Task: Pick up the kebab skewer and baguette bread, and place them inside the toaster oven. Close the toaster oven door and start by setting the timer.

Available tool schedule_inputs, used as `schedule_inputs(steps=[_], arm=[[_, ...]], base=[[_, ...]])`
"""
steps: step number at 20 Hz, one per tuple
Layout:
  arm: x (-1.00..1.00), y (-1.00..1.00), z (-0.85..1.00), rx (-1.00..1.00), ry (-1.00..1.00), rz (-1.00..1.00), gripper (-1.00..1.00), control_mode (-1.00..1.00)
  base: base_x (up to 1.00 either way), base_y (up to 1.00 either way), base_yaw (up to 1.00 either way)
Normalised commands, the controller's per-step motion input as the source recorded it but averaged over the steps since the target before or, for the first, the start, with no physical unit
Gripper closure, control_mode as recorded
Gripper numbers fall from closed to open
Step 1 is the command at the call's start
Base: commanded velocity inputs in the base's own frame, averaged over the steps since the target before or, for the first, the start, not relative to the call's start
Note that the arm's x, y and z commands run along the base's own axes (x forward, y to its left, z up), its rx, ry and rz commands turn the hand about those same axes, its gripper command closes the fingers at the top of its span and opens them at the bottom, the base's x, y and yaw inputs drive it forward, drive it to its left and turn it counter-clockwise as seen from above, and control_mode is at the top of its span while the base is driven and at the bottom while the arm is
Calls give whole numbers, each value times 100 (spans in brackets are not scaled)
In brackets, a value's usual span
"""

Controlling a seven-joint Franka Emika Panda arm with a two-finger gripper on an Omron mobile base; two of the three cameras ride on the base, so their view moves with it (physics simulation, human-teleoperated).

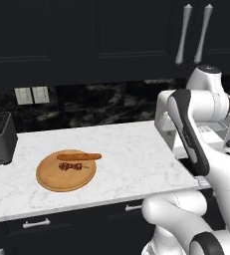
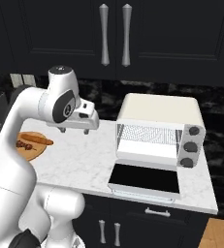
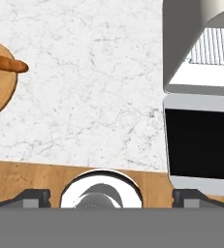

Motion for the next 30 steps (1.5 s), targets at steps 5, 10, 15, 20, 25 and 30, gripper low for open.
schedule_inputs(steps=[5, 10, 15, 20, 25, 30], arm=[[-4, -13, -21, 0, 0, 0, -100, -100], [-1, -34, -27, 7, -2, -1, -100, -100], [-1, -7, -16, 10, -5, -15, -100, -100], [-26, -10, -4, 6, -9, -20, -100, -100], [-18, -57, -19, 1, -10, -17, -100, -100], [-7, -79, -12, 9, -18, -13, -100, -100]], base=[[0, 0, 0], [0, 0, 0], [0, 0, 0], [0, 0, 0], [0, 0, 0], [0, 0, 0]])
